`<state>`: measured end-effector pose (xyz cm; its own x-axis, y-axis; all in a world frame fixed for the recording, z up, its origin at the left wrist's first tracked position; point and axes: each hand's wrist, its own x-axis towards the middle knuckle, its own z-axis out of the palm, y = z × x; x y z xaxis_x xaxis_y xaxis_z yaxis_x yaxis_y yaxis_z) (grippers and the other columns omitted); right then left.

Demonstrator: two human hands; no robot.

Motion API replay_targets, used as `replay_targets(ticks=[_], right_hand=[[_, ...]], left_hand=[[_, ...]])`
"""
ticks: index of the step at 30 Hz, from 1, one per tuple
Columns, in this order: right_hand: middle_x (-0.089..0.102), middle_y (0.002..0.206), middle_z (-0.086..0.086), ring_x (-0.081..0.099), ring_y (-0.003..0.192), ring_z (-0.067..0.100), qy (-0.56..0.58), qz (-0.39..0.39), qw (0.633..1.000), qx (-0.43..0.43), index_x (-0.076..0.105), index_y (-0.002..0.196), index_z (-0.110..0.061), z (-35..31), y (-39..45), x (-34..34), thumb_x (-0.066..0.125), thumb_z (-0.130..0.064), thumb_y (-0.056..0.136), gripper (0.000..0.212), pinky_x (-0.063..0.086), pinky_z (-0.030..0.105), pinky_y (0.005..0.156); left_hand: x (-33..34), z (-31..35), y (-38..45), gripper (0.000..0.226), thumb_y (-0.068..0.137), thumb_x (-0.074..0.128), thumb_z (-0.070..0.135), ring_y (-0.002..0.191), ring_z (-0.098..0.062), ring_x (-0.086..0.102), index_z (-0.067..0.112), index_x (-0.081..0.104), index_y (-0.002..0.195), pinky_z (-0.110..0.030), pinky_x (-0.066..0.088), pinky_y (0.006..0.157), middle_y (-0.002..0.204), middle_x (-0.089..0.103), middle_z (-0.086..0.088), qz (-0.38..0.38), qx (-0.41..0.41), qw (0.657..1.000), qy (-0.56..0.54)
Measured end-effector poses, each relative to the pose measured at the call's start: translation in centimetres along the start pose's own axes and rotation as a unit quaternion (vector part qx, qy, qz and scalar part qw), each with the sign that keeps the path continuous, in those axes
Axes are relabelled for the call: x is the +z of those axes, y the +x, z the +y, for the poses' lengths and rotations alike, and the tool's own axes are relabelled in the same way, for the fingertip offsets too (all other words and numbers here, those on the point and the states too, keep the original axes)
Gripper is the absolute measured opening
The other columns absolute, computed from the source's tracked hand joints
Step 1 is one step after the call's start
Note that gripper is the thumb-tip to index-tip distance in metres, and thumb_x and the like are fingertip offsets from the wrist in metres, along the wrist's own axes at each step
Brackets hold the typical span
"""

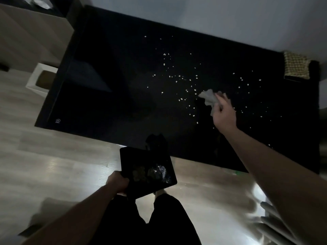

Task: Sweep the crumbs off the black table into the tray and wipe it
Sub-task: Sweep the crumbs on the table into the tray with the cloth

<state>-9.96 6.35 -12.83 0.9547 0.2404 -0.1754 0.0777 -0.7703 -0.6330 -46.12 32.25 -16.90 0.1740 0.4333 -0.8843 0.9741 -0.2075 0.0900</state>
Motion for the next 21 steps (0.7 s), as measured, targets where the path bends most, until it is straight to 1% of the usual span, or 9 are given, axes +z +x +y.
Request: replay_targets(ticks=[3, 4, 6, 8, 11, 15, 17, 19, 21], right_hand=[[0.034, 0.166, 0.007, 0.025, 0.156, 0.028, -0.106, -0.062, 0.992, -0.007, 0.046, 0.154, -0.025, 0.7, 0.3, 3.4, 0.044, -0.027, 0.107, 0.048, 0.020, 0.052, 0.127], [0.031, 0.168, 0.008, 0.021, 0.157, 0.032, -0.145, -0.066, 0.987, -0.015, 0.045, 0.155, -0.026, 0.7, -0.4, 4.6, 0.046, -0.025, 0.106, 0.049, 0.017, 0.057, 0.127], [0.029, 0.169, 0.007, 0.019, 0.158, 0.032, -0.163, -0.063, 0.984, -0.041, 0.043, 0.156, -0.027, 0.1, -2.7, 6.5, 0.049, -0.022, 0.104, 0.053, 0.017, 0.061, 0.125], [0.031, 0.169, 0.006, 0.020, 0.158, 0.031, -0.149, -0.068, 0.984, -0.071, 0.045, 0.155, -0.027, -0.9, -5.9, 7.8, 0.050, -0.020, 0.104, 0.052, 0.018, 0.058, 0.126], [0.041, 0.164, 0.005, 0.026, 0.157, 0.028, -0.093, -0.104, 0.983, -0.123, 0.056, 0.147, -0.023, -2.1, -11.5, 10.0, 0.049, -0.020, 0.104, 0.043, 0.021, 0.052, 0.127], [0.055, 0.154, -0.001, 0.027, 0.151, 0.003, -0.012, -0.177, 0.973, -0.147, 0.066, 0.137, -0.020, -4.3, -17.4, 11.7, 0.043, -0.015, 0.103, 0.042, 0.032, 0.041, 0.123], [0.057, 0.150, -0.011, 0.037, 0.145, -0.004, 0.044, -0.209, 0.969, -0.121, 0.065, 0.139, -0.025, -5.8, -18.7, 11.0, 0.047, -0.008, 0.104, 0.043, 0.038, 0.035, 0.119], [0.059, 0.144, -0.021, 0.050, 0.138, -0.004, 0.114, -0.196, 0.969, -0.097, 0.065, 0.137, -0.030, -6.9, -18.6, 9.7, 0.048, -0.006, 0.105, 0.043, 0.044, 0.031, 0.115], [0.062, 0.143, -0.017, 0.056, 0.134, -0.001, 0.148, -0.154, 0.974, -0.075, 0.066, 0.136, -0.028, -7.7, -16.7, 8.3, 0.049, -0.005, 0.105, 0.042, 0.047, 0.030, 0.113]], left_hand=[[0.0, 0.1, 0.4, 0.025, 0.082, 0.062, 0.016, 0.098, -0.034, 0.072, 0.008, 0.076, 0.101, -0.037, 0.058, 0.083, 0.099, 0.077, -0.016, 0.001, 0.001, 1.000, -0.001], [0.1, 0.2, 0.6, 0.026, 0.082, 0.062, 0.016, 0.098, -0.034, 0.072, 0.008, 0.076, 0.102, -0.037, 0.058, 0.082, 0.100, 0.077, -0.016, 0.000, 0.001, 1.000, -0.002], [0.0, 0.3, 0.7, 0.026, 0.083, 0.061, 0.015, 0.099, -0.034, 0.071, 0.009, 0.076, 0.104, -0.034, 0.056, 0.081, 0.102, 0.077, -0.016, 0.000, 0.002, 1.000, 0.001], [-0.1, 0.6, 0.5, 0.027, 0.083, 0.062, 0.016, 0.100, -0.033, 0.072, 0.010, 0.076, 0.104, -0.032, 0.053, 0.077, 0.103, 0.077, -0.016, -0.005, -0.002, 1.000, 0.003], [-0.4, 1.0, 0.1, 0.026, 0.084, 0.062, 0.017, 0.100, -0.033, 0.072, 0.009, 0.076, 0.104, -0.029, 0.048, 0.073, 0.103, 0.076, -0.016, -0.016, -0.009, 1.000, -0.004], [-0.9, 1.3, -0.7, 0.021, 0.085, 0.062, 0.018, 0.099, -0.032, 0.072, 0.012, 0.075, 0.100, -0.028, 0.047, 0.071, 0.098, 0.075, -0.015, -0.020, -0.012, 1.000, -0.014], [-1.0, 1.3, -0.9, 0.024, 0.086, 0.063, 0.019, 0.098, -0.032, 0.072, 0.010, 0.076, 0.103, -0.028, 0.047, 0.072, 0.096, 0.074, -0.015, -0.019, -0.011, 1.000, -0.016], [-1.2, 1.5, -1.1, 0.016, 0.086, 0.062, 0.018, 0.095, -0.032, 0.072, 0.012, 0.074, 0.095, -0.028, 0.046, 0.071, 0.090, 0.070, -0.014, -0.018, -0.010, 1.000, -0.014], [-1.5, 1.7, -1.4, 0.006, 0.087, 0.061, 0.016, 0.081, -0.030, 0.067, 0.015, 0.066, 0.083, -0.026, 0.046, 0.065, 0.085, 0.066, -0.011, -0.018, -0.005, 1.000, -0.012]])
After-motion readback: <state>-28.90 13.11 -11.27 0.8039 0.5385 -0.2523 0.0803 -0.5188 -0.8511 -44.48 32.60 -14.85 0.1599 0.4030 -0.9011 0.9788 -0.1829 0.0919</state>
